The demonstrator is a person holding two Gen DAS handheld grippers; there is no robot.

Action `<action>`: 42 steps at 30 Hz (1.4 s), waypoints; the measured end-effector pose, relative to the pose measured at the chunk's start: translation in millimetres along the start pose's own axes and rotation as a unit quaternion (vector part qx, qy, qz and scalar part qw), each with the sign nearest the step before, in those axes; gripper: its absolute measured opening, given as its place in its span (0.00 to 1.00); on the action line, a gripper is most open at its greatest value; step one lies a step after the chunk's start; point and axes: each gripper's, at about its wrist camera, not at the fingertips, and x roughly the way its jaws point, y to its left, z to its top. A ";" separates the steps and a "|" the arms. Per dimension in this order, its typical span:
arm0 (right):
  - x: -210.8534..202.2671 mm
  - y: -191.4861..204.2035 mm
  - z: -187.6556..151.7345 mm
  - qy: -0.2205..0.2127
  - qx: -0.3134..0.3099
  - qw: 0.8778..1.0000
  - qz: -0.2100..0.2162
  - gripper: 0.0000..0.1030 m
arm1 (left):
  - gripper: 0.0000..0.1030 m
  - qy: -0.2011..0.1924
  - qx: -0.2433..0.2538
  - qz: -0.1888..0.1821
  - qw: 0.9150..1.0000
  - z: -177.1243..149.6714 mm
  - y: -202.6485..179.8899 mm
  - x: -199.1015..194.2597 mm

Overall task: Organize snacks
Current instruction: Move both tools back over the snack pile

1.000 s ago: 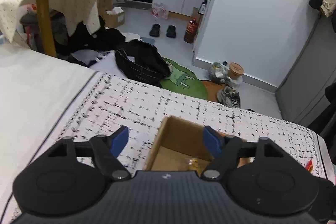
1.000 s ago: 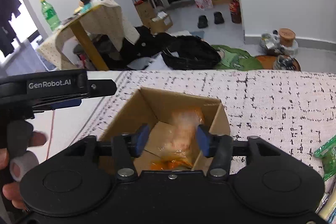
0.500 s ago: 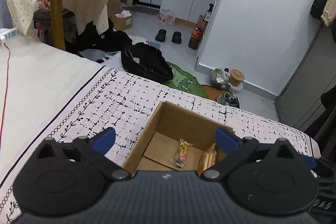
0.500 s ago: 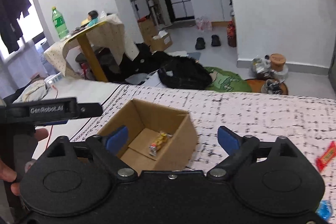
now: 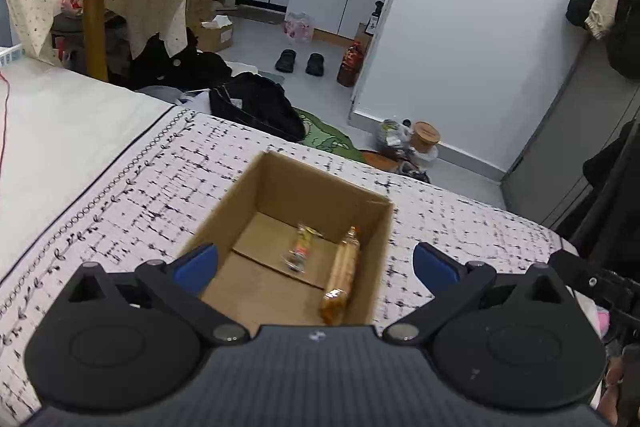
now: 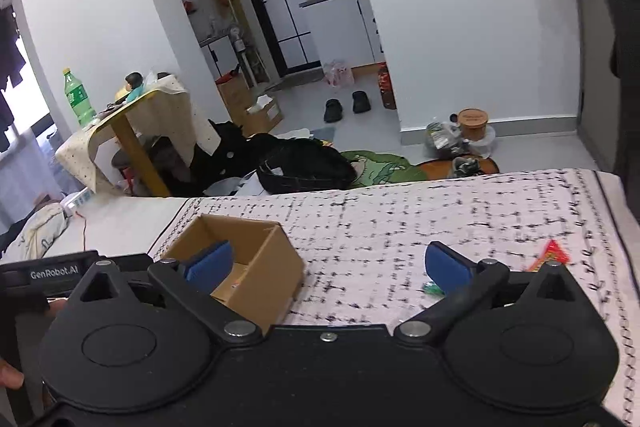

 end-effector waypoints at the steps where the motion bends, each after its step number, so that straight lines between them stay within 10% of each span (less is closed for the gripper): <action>1: -3.5 -3.5 -1.3 -0.001 0.001 1.000 -0.001 1.00 | 1.00 -0.002 0.001 -0.004 1.000 -2.7 -2.9 -2.2; 22: -70.8 -47.2 -39.8 0.012 -0.008 1.000 -0.027 1.00 | 1.00 -0.019 0.060 0.032 0.998 -60.4 -70.1 -56.1; 42: -83.8 -82.0 -82.2 0.078 0.028 0.995 -0.048 0.90 | 0.98 0.044 0.116 -0.053 0.991 -110.5 -102.8 -42.4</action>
